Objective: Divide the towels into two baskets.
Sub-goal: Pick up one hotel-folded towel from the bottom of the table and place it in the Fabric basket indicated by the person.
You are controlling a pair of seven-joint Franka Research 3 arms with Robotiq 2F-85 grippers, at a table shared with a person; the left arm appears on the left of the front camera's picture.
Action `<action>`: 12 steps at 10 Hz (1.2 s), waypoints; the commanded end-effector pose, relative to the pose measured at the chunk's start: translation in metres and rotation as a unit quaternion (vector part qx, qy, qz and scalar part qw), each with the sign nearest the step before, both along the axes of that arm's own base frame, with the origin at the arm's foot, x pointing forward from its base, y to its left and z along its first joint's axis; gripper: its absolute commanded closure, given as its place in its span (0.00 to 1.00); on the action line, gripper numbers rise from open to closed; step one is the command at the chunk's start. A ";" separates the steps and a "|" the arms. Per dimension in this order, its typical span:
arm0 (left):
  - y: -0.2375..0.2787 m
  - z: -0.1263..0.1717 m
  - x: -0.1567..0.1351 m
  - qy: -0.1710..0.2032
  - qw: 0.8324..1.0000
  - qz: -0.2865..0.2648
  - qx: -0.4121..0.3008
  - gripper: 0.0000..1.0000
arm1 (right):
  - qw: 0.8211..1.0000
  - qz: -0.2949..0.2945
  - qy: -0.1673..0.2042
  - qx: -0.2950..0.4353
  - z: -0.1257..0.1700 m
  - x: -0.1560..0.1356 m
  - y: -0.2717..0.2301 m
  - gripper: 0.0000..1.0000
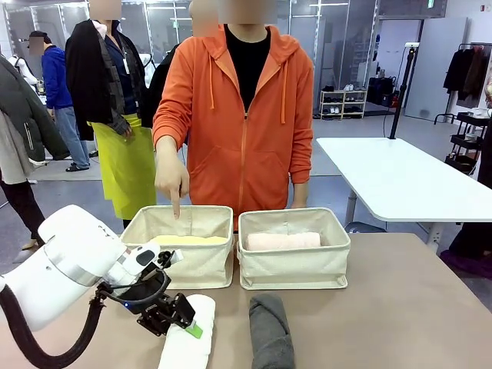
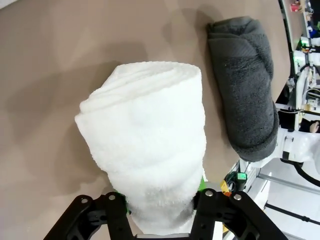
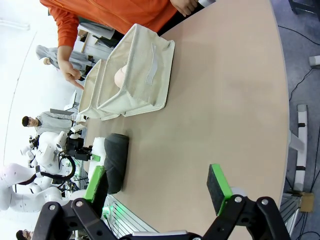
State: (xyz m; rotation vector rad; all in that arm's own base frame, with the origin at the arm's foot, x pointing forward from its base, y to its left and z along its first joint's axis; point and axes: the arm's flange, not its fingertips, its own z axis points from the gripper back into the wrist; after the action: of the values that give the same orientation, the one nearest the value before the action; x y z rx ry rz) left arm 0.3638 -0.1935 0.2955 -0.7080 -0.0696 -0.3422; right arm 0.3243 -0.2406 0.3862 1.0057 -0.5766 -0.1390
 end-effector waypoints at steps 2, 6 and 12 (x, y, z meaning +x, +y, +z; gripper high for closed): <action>0.026 0.010 -0.061 -0.004 1.000 -0.003 -0.016 0.66 | 1.000 0.004 -0.005 0.002 0.003 0.001 0.000 0.00; 0.047 0.100 -0.069 -0.091 0.993 -0.077 0.006 0.66 | 1.000 0.004 -0.005 0.002 0.003 0.001 0.000 0.00; 0.036 0.162 -0.027 -0.145 0.982 -0.114 0.033 0.66 | 1.000 0.004 -0.005 0.002 0.003 0.001 0.000 0.00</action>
State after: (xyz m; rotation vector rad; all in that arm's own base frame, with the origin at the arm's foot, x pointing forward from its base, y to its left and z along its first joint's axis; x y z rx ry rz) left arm 0.3358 -0.1503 0.4666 -0.6184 -0.2722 -0.6584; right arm 0.3246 -0.2411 0.3869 1.0046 -0.5777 -0.1382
